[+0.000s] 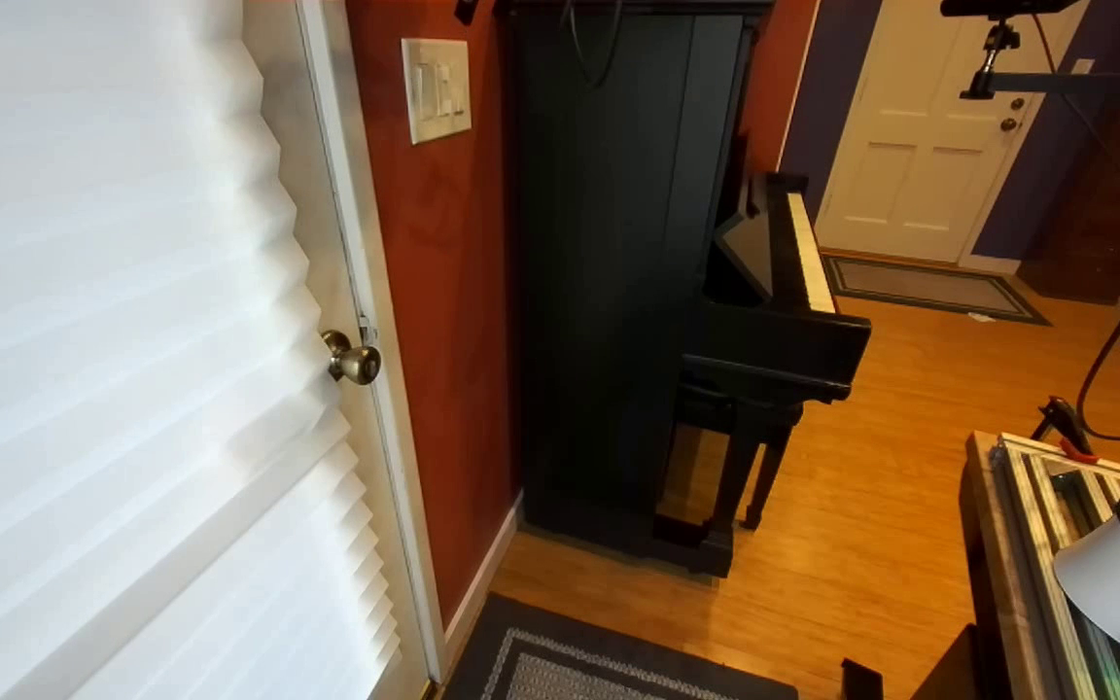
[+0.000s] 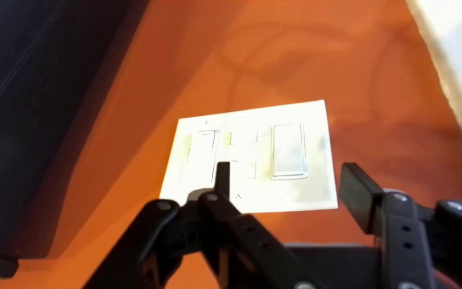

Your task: Flip the switch

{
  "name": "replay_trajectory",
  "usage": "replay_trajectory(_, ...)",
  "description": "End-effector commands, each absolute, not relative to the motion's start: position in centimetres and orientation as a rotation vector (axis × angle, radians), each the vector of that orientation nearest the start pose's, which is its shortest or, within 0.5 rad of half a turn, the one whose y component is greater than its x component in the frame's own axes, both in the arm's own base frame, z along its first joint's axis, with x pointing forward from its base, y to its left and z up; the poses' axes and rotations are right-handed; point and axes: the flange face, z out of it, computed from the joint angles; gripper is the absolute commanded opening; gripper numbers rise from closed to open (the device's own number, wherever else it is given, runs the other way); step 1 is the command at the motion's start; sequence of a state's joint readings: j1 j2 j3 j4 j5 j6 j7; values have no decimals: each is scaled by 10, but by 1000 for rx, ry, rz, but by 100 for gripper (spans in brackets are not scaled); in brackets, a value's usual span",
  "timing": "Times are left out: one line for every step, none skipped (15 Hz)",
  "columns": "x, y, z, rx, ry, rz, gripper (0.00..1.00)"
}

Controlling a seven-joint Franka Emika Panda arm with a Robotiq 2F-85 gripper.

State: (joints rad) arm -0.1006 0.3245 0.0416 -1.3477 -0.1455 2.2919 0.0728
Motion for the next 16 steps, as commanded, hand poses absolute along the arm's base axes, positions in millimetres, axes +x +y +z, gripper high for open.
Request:
replay_trajectory(645,-39,618,-3089,146,-903,99)
replay_trajectory(631,-37,617,-3095,169,-872,100)
replay_trajectory(618,-37,615,-3118,179,-848,100)
replay_trajectory(604,-38,613,-3130,185,-796,100)
replay_trajectory(590,-39,610,-3148,182,-757,100)
replay_trajectory(575,-41,606,-3144,202,-708,100)
replay_trajectory(560,-44,602,-3160,212,-670,100)
replay_trajectory(546,-48,597,-3180,205,-648,100)
replay_trajectory(531,-56,594,-3202,202,-642,100)
replay_trajectory(516,-63,589,-3200,195,-633,100)
replay_trajectory(501,-72,583,-3215,170,-616,100)
replay_trajectory(484,-82,577,-3213,142,-600,100)
replay_trajectory(468,-93,573,-3195,97,-588,100)
replay_trajectory(455,-107,566,-3203,61,-596,100)
replay_trajectory(445,-122,560,-3171,16,-603,100)
replay_trajectory(437,-137,552,-3157,-21,-631,100)
